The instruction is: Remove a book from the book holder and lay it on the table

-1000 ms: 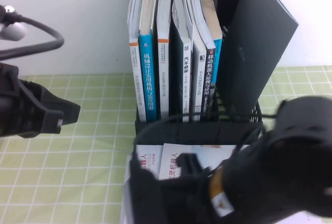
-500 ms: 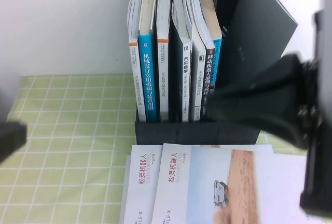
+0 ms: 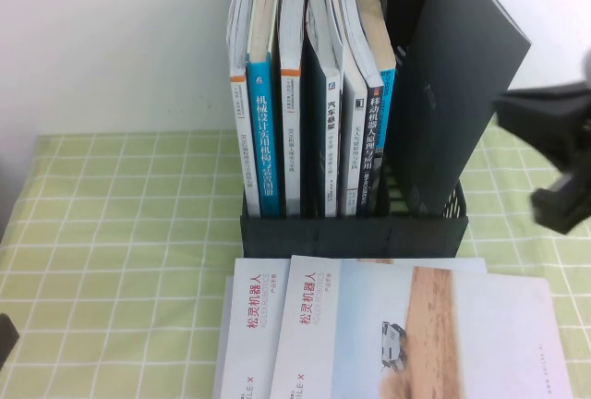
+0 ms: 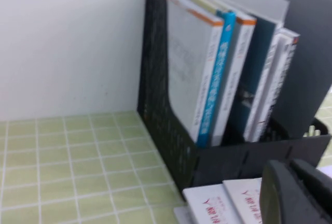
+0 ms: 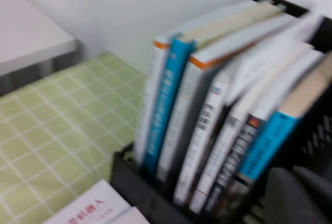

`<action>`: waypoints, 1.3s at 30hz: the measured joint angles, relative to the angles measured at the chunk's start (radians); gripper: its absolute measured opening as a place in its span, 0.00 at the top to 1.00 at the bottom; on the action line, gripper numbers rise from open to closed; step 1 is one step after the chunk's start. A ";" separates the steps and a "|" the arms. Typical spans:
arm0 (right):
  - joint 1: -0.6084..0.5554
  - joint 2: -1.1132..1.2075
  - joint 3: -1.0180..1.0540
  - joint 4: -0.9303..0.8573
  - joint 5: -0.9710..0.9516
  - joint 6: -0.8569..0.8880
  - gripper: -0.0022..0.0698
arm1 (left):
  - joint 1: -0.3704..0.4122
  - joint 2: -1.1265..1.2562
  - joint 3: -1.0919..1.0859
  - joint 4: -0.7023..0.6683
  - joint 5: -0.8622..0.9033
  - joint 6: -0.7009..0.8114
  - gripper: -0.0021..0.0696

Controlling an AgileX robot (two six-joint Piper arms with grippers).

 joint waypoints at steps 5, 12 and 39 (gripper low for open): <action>-0.117 -0.103 0.164 0.012 -0.071 0.002 0.97 | 0.000 0.000 0.104 0.000 -0.076 -0.002 0.97; -0.131 -0.285 0.385 0.059 -0.080 0.005 0.97 | 0.000 0.000 0.194 0.000 -0.106 -0.030 0.97; -0.131 -0.379 0.494 0.072 0.039 -0.052 0.97 | 0.000 0.000 0.207 -0.139 -0.135 -0.032 0.97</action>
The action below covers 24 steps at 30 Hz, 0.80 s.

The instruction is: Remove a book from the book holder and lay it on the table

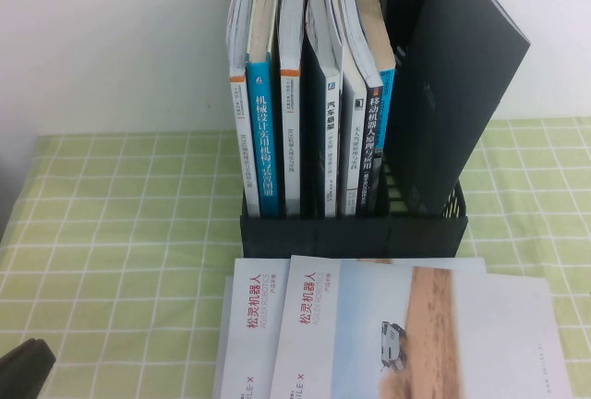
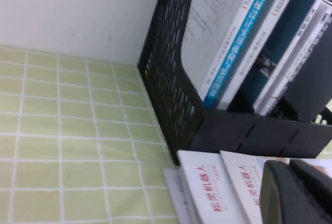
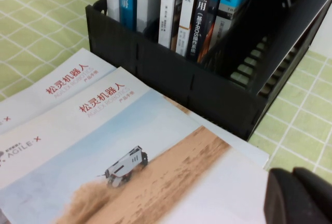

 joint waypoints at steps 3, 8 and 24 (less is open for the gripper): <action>0.000 0.000 0.000 0.000 0.000 0.000 0.97 | 0.000 -0.010 0.014 0.072 -0.043 0.004 0.97; 0.000 0.000 0.000 0.000 0.000 0.000 0.97 | 0.054 -0.101 0.124 0.295 -0.148 -0.130 0.97; 0.000 0.000 0.000 0.000 0.002 0.000 0.97 | 0.118 -0.169 0.213 0.505 -0.010 -0.277 0.97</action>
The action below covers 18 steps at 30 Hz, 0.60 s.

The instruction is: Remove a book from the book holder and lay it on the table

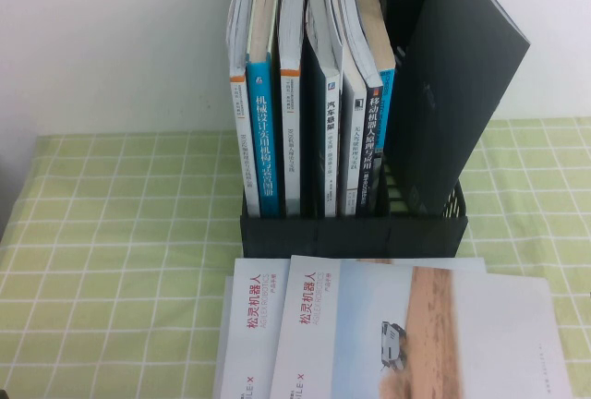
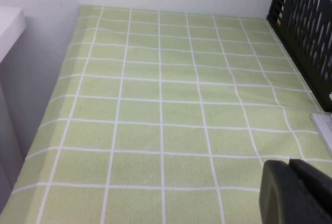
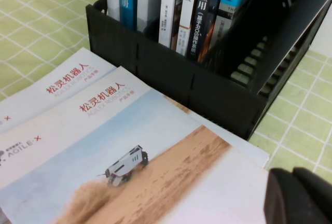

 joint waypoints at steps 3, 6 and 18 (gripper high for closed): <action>0.000 0.000 0.000 0.000 0.000 0.000 0.97 | 0.000 0.000 0.000 0.000 0.000 0.000 0.97; 0.000 0.000 0.000 0.000 0.000 0.000 0.97 | 0.000 0.000 0.000 0.000 0.000 0.000 0.97; -0.039 -0.066 0.004 0.009 0.023 0.000 0.97 | 0.000 0.000 0.000 0.000 0.000 0.000 0.97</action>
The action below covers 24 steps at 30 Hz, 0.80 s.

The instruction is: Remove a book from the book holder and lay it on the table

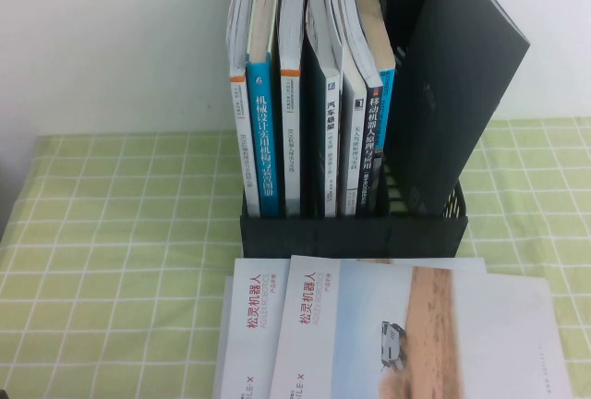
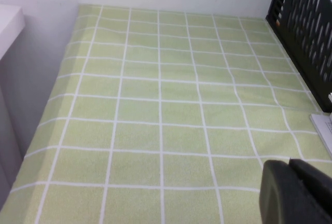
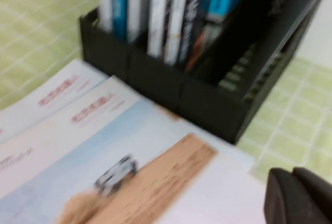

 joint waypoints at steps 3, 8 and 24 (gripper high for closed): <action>-0.081 -0.106 0.027 0.015 0.006 0.000 0.97 | 0.000 0.000 0.000 0.000 0.000 0.000 0.97; -0.233 -0.314 0.106 0.055 0.010 0.000 0.97 | 0.000 0.000 0.000 0.000 0.000 0.000 0.97; -0.293 -0.587 0.396 -0.084 0.046 0.227 0.97 | 0.000 0.000 0.000 0.000 0.000 0.000 0.97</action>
